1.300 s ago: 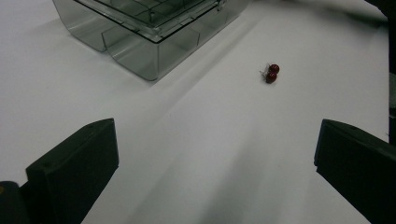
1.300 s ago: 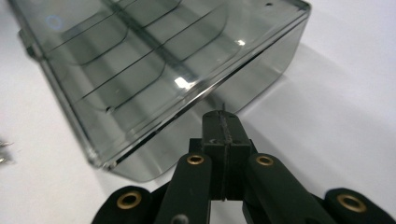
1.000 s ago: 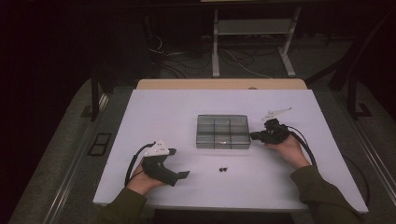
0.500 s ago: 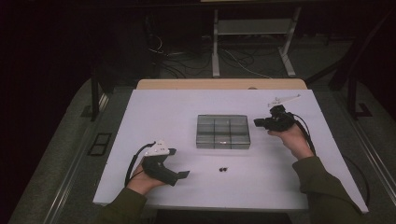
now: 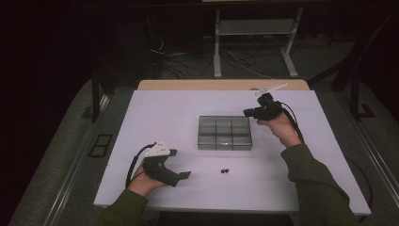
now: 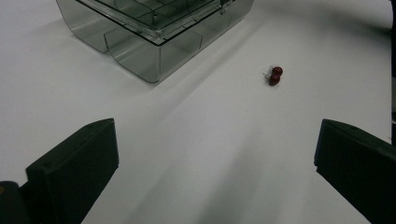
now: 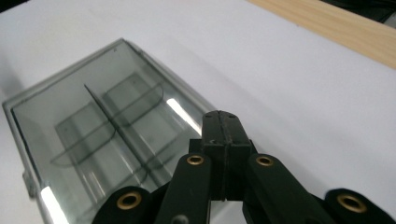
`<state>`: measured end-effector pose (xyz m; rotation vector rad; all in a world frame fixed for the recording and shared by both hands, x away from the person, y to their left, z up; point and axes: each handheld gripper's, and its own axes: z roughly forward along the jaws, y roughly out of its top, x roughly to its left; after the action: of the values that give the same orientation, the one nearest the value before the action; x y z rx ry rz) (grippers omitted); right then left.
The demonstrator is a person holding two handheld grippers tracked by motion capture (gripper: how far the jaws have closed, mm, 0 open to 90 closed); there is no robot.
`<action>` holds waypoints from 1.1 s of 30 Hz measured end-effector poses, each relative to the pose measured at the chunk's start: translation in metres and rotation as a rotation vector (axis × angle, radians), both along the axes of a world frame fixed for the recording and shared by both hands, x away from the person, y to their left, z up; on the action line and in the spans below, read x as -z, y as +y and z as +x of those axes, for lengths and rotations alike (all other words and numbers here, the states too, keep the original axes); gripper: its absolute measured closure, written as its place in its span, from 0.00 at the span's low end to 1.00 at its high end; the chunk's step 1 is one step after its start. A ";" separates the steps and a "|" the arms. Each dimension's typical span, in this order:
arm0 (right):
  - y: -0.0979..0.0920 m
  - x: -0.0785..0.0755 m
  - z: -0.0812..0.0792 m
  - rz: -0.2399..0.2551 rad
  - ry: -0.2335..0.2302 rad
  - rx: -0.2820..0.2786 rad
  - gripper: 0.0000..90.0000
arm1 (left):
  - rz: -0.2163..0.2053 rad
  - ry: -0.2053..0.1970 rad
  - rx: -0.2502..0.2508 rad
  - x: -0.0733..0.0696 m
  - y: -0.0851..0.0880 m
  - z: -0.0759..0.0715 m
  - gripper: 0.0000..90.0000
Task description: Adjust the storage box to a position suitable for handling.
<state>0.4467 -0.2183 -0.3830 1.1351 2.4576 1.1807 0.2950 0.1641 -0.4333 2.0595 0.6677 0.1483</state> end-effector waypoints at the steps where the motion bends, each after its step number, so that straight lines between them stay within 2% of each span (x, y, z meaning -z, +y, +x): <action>1: 0.002 -0.001 0.002 0.000 0.003 0.000 0.99 | 0.000 0.000 0.001 0.000 0.000 0.000 0.00; 13: 0.033 0.000 0.023 0.019 0.041 -0.009 0.99 | -0.005 -0.001 -0.001 0.000 0.000 -0.001 0.00; 20: 0.050 0.002 0.032 0.007 0.052 -0.028 0.99 | -0.006 0.001 0.000 0.000 0.000 0.000 0.00; 22: 0.057 0.004 0.036 0.002 0.068 -0.030 0.99 | -0.002 -0.004 0.003 0.000 0.000 0.000 0.00; 32: 0.069 0.014 0.048 -0.030 0.094 -0.040 0.99 | -0.001 -0.003 0.003 -0.001 0.001 0.000 0.00; 33: 0.071 0.017 0.051 -0.037 0.107 -0.036 0.99 | -0.001 -0.004 0.004 -0.001 0.001 -0.001 0.00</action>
<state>0.4977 -0.1477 -0.3998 1.1769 2.5784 1.1061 0.2943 0.1650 -0.4327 2.0589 0.6607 0.1494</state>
